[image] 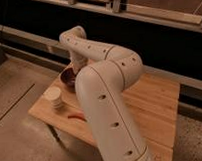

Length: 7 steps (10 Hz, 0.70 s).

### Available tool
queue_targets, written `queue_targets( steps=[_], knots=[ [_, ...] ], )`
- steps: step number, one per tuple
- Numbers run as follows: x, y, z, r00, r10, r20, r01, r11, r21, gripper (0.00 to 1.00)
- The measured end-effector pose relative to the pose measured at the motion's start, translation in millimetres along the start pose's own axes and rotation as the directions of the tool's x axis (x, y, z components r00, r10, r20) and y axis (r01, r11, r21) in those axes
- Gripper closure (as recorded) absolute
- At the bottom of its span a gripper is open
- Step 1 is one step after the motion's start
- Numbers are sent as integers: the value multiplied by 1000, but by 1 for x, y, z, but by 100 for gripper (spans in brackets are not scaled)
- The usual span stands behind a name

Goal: Drag the ceramic bowl in a circle

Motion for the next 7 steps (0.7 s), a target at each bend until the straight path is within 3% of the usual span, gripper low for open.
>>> queue_targets(
  steps=[2, 3, 4, 7],
  knots=[
    [0, 5, 10, 998, 32, -61, -35, 998, -49, 35],
    [-1, 7, 18, 996, 34, -83, -38, 998, -59, 42],
    [-3, 6, 22, 996, 26, -84, -30, 998, -54, 50],
    [-14, 5, 24, 998, -42, -38, 40, 998, -44, 80]
  ],
)
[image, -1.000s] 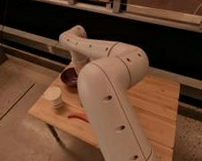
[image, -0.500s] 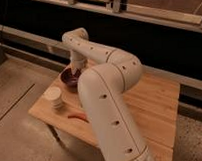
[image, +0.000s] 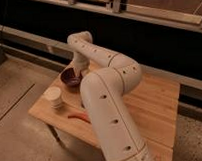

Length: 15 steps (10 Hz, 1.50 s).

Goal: Drag the ceramic bowl in a circle

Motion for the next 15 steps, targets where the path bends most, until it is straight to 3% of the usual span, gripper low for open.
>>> queue_targets(
  steps=[5, 10, 13, 15],
  knots=[
    [3, 18, -13, 994, -89, 65, 91, 996, -25, 81],
    [20, 30, -13, 987, -145, 74, 148, 989, -30, 81],
    [37, 45, -28, 979, -186, 87, 191, 980, -53, 81],
    [46, 41, -37, 976, -194, 95, 199, 979, -50, 81]
  ],
)
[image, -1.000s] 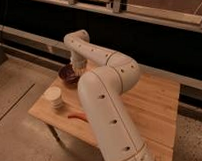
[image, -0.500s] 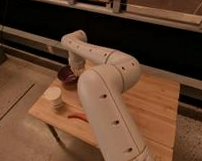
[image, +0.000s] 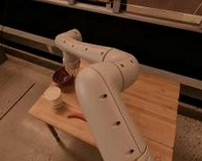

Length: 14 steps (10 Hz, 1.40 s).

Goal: Drag the ceramic bowl in a circle

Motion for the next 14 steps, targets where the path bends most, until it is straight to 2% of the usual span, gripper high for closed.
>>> queue_targets(
  steps=[4, 6, 7, 8, 10, 14],
  knots=[
    [15, -35, -3, 997, 77, -25, -76, 996, 37, 81],
    [10, -67, -4, 989, 148, -24, -145, 985, 93, 81],
    [5, -78, -6, 986, 164, -10, -161, 980, 119, 81],
    [-7, -89, -9, 985, 173, 21, -174, 972, 159, 81],
    [-27, -91, -9, 985, 162, 64, -172, 961, 217, 81],
    [-46, -60, 6, 993, 84, 81, -103, 960, 262, 81]
  ],
)
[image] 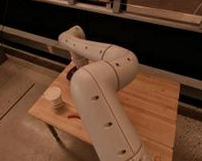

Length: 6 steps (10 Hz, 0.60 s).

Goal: Drag the ceramic bowl in a circle

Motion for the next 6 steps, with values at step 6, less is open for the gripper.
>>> queue_targets(
  steps=[6],
  knots=[
    [26, 64, -6, 995, -86, -59, 78, 990, -119, 81]
  ],
)
